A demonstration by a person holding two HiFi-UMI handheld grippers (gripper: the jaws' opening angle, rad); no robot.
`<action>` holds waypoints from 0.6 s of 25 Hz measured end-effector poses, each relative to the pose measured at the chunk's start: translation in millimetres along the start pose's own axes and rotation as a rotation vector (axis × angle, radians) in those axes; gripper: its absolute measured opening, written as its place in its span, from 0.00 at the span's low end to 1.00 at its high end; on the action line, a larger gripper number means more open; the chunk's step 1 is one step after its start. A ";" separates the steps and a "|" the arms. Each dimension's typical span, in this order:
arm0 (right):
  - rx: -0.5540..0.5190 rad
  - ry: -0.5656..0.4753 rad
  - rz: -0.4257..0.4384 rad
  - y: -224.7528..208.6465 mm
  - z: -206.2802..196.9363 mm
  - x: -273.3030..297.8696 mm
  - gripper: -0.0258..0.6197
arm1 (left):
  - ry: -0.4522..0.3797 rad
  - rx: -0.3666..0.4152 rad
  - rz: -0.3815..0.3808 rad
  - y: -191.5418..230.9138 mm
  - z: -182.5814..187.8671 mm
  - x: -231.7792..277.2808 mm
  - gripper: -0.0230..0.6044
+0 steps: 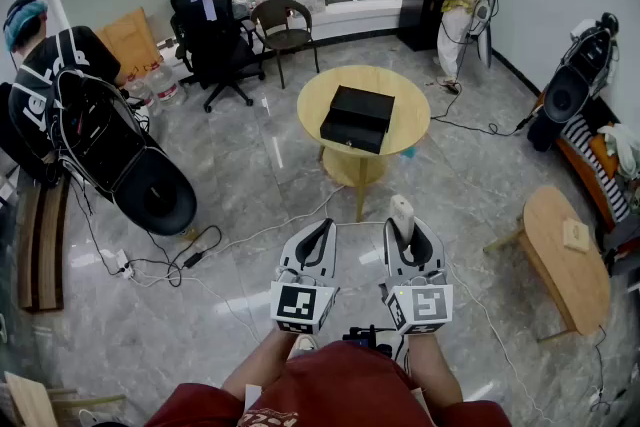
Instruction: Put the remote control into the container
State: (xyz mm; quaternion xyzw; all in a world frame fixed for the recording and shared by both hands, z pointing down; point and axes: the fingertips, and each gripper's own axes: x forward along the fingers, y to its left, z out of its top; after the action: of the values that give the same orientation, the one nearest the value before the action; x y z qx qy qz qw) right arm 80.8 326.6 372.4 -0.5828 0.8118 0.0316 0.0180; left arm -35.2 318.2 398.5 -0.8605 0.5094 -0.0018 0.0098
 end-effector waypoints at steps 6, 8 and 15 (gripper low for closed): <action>0.007 -0.007 -0.008 1.6 -13.7 -17.1 0.24 | -0.017 0.003 0.000 -9.5 -5.8 -12.7 0.06; 0.008 -0.005 -0.003 -1.5 -9.4 -15.1 0.24 | -0.017 0.003 0.005 -9.9 -0.4 -9.7 0.06; 0.009 -0.008 0.009 -26.8 -1.3 -20.5 0.24 | -0.017 0.006 0.002 -34.3 11.7 4.9 0.06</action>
State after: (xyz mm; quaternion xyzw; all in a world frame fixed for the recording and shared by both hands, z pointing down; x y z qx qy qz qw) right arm 112.8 337.3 374.2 -0.5788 0.8146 0.0305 0.0237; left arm -2.6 330.5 387.4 -0.8598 0.5103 0.0037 0.0167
